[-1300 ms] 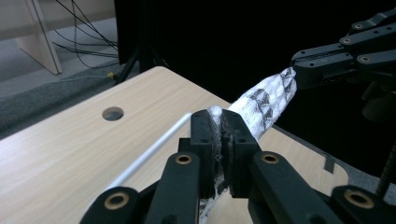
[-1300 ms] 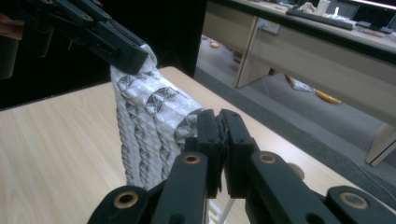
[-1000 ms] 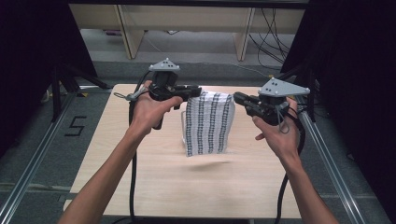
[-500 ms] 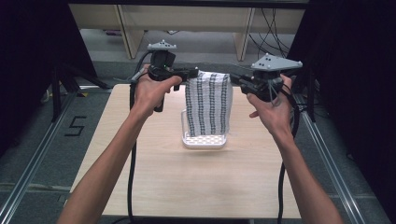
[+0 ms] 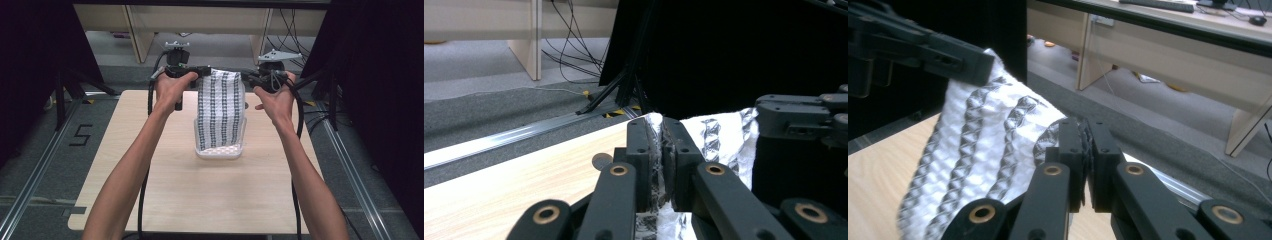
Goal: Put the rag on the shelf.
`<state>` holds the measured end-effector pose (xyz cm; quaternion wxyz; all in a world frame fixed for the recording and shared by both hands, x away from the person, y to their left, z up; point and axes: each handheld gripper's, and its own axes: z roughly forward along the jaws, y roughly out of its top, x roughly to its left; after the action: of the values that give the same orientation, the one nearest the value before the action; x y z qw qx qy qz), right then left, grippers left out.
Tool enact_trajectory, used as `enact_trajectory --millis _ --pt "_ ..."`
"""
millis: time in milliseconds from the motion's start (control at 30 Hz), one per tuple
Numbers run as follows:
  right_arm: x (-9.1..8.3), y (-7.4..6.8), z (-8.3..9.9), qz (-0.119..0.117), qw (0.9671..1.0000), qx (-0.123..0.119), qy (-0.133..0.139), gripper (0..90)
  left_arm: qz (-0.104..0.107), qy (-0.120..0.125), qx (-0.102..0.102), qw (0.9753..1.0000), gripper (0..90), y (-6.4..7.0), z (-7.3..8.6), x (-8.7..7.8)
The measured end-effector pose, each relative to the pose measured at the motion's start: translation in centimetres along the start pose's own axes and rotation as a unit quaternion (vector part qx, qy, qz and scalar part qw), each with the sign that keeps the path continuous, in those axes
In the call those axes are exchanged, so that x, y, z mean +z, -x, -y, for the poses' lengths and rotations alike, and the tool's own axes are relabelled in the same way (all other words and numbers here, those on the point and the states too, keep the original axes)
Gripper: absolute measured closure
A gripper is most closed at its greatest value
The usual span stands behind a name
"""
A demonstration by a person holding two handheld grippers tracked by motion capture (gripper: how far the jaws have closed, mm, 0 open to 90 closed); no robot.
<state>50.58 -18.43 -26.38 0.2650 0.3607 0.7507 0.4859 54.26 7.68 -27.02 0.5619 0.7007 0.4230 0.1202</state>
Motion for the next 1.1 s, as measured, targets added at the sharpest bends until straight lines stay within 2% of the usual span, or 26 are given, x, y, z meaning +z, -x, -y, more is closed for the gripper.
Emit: enact_trajectory --millis 33,100,167,233,333,467,567,633,667,700,733,767,800,833,900,1000,1100 --pt "1.1 0.5 0.3 -0.001 0.9999 0.015 -0.008 87.6 0.000 -0.001 -0.007 1.0000 82.7 -0.5 0.2 0.6" --pt "1.4 0.5 0.4 0.004 0.9996 0.023 -0.014 87.6 0.001 -0.002 -0.011 0.9999 82.5 -0.7 0.3 0.9" --pt "2.6 1.0 0.9 0.007 0.9991 0.038 -0.019 87.3 -0.005 -0.008 -0.015 0.9998 81.9 -1.1 0.8 1.6" --pt "3.0 1.2 1.1 0.007 0.9991 0.036 -0.022 87.2 -0.008 -0.009 -0.018 0.9998 80.8 -1.4 1.0 1.8" --pt "4.4 1.6 1.9 0.009 0.9981 0.054 -0.030 87.2 -0.015 -0.018 -0.030 0.9993 79.7 -2.1 1.8 2.5" --pt "5.2 1.5 2.3 0.018 0.9975 0.058 -0.037 87.1 -0.008 -0.028 -0.046 0.9985 78.5 -2.7 2.9 3.3" --pt "5.8 1.4 2.6 0.018 0.9969 0.062 -0.045 86.4 -0.019 -0.043 -0.045 0.9979 76.9 -3.1 3.6 3.8" --pt "5.9 1.4 2.6 0.020 0.9965 0.064 -0.050 85.5 -0.016 -0.044 -0.049 0.9977 73.4 -3.2 3.7 3.9" --pt "6.1 1.5 2.7 0.023 0.9963 0.063 -0.054 83.4 -0.012 -0.056 -0.051 0.9971 73.4 -3.3 4.0 4.0" --pt "6.3 1.4 2.9 0.030 0.9954 0.072 -0.056 78.4 -0.006 -0.069 -0.052 0.9963 69.1 -3.4 4.1 4.2" --pt "6.4 1.7 3.2 0.031 0.9952 0.078 -0.050 71.2 -0.009 -0.081 -0.050 0.9954 60.8 -3.5 4.3 4.3" --pt "6.4 1.8 3.3 0.036 0.9948 0.082 -0.050 68.1 -0.009 -0.082 -0.052 0.9952 55.6 -3.6 4.4 4.3" --pt "6.4 1.8 3.3 0.036 0.9948 0.082 -0.050 68.1 -0.009 -0.082 -0.052 0.9952 51.2 -3.6 4.4 4.3" --pt "6.3 1.8 3.4 0.039 0.9943 0.086 -0.050 67.8 -0.010 -0.086 -0.053 0.9948 51.2 -3.6 4.5 4.3" --pt "6.2 1.9 3.6 0.035 0.9946 0.084 -0.050 66.8 -0.020 -0.097 -0.042 0.9942 43.9 -3.6 4.5 4.1" --pt "5.8 2.1 3.6 0.037 0.9948 0.082 -0.049 66.9 -0.022 -0.093 -0.042 0.9945 43.3 -3.6 4.4 3.8" --pt "5.5 2.1 3.4 0.029 0.9952 0.081 -0.046 66.1 -0.020 -0.095 -0.039 0.9945 42.3 -3.6 4.4 3.4"
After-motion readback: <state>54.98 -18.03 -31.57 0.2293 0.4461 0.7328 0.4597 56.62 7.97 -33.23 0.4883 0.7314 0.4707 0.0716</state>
